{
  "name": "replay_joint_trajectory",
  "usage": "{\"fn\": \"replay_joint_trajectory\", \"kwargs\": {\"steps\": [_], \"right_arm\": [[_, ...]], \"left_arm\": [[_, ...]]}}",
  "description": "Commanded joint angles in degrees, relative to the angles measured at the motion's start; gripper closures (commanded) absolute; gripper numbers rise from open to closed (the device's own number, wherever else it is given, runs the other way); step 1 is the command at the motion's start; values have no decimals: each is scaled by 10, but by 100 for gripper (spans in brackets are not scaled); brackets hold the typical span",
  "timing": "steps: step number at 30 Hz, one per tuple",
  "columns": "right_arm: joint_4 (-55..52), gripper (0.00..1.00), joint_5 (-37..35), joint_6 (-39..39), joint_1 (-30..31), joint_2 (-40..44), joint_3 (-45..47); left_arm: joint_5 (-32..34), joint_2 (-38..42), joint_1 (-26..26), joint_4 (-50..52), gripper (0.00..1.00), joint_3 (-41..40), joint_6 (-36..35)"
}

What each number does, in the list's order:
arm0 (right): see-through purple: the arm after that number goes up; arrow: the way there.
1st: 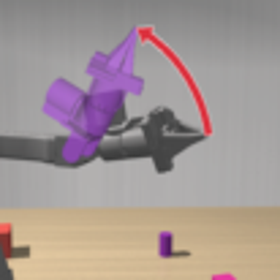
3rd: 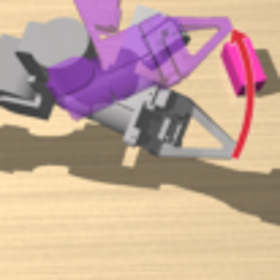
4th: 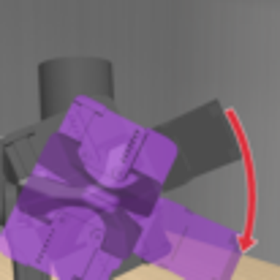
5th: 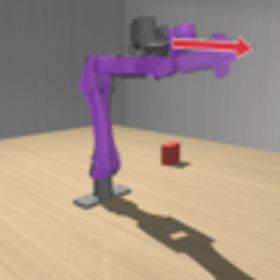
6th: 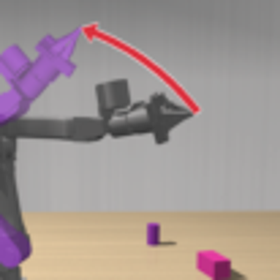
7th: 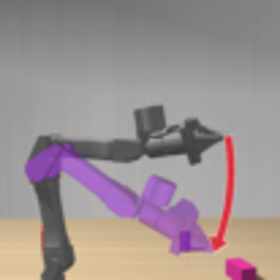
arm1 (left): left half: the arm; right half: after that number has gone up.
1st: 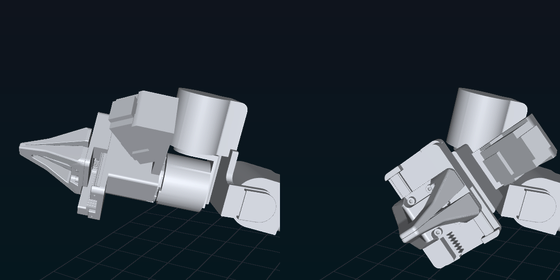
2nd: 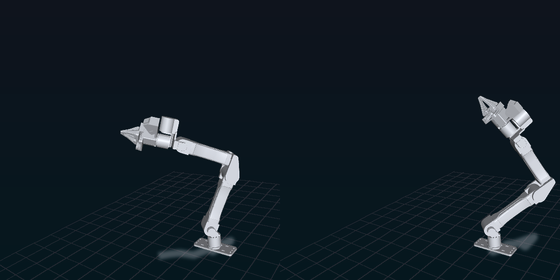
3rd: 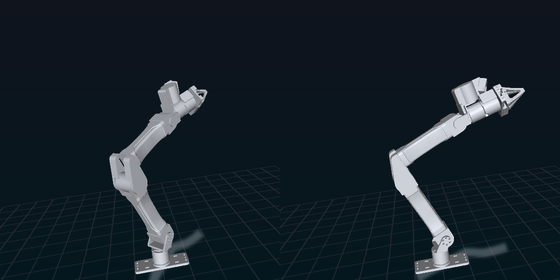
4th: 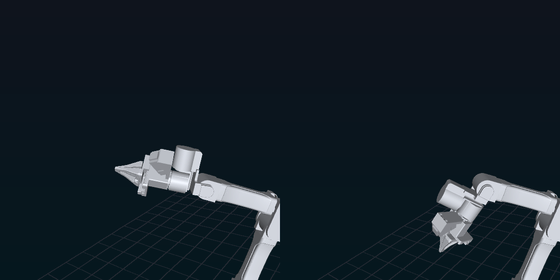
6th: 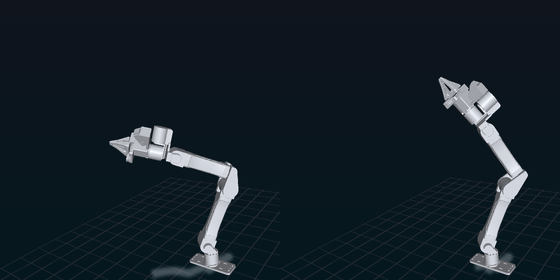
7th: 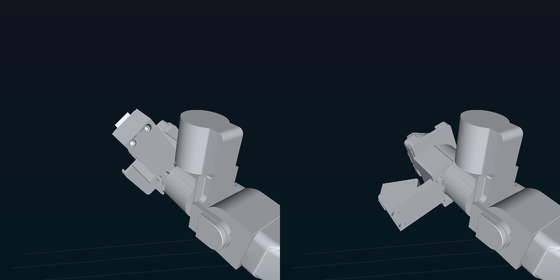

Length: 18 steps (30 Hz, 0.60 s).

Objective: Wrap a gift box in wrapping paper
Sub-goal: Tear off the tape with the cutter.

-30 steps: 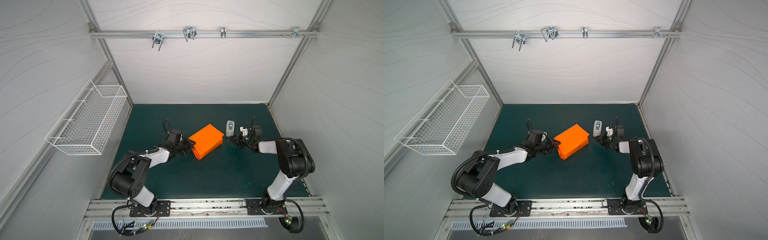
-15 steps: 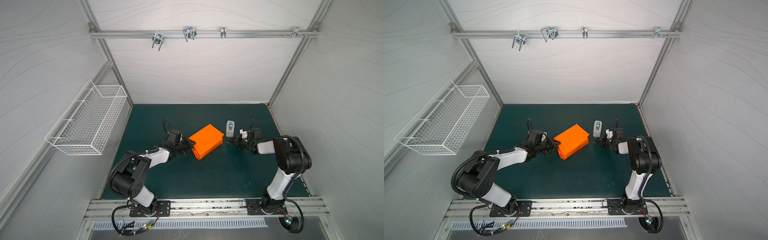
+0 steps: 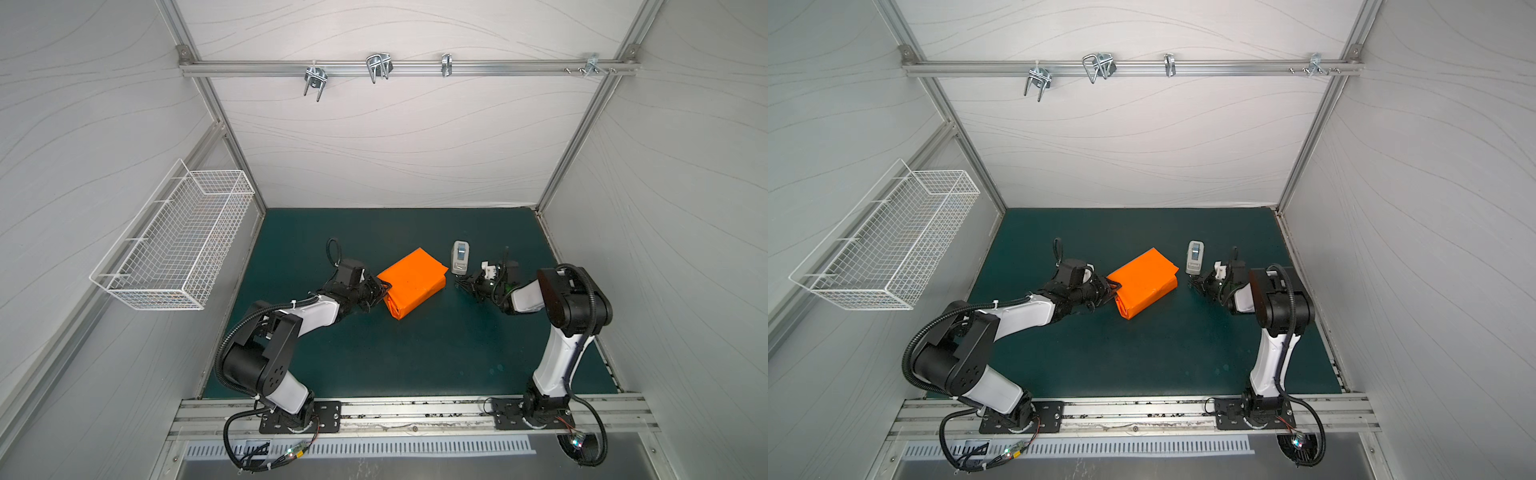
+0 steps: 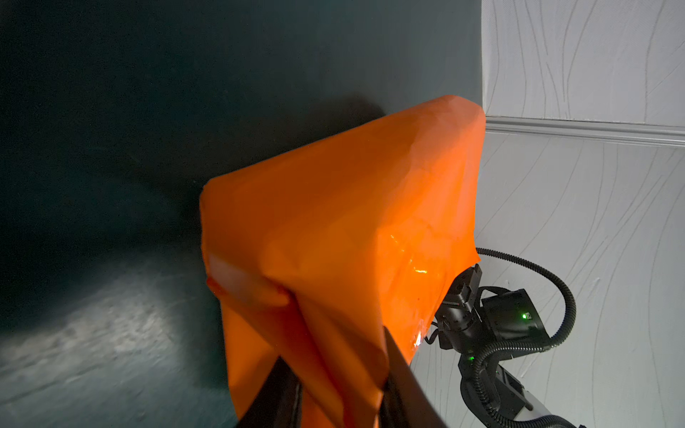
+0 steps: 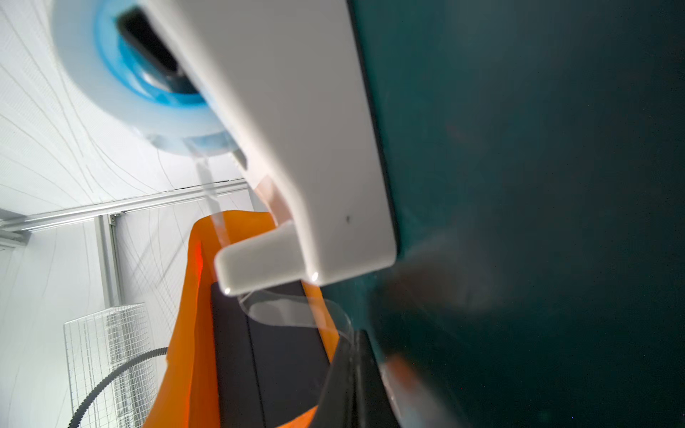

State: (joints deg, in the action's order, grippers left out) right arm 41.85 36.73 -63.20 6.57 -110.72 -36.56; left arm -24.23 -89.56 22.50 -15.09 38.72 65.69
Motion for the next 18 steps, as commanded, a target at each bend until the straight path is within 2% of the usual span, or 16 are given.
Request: {"fn": "replay_joint_trajectory", "kwargs": {"steps": [1,11,18], "right_arm": [[-78,100,-34,-40,-13,-19,54],[18,100,-18,-103,-24,-47,126],[-15,100,-27,-91,-24,-1,152]], "left_arm": [[10,-9,0,13,68,-7,-8],[-1,-12,-1,4,68,-5,-10],[-9,-21,-1,-15,68,-9,-9]]}}
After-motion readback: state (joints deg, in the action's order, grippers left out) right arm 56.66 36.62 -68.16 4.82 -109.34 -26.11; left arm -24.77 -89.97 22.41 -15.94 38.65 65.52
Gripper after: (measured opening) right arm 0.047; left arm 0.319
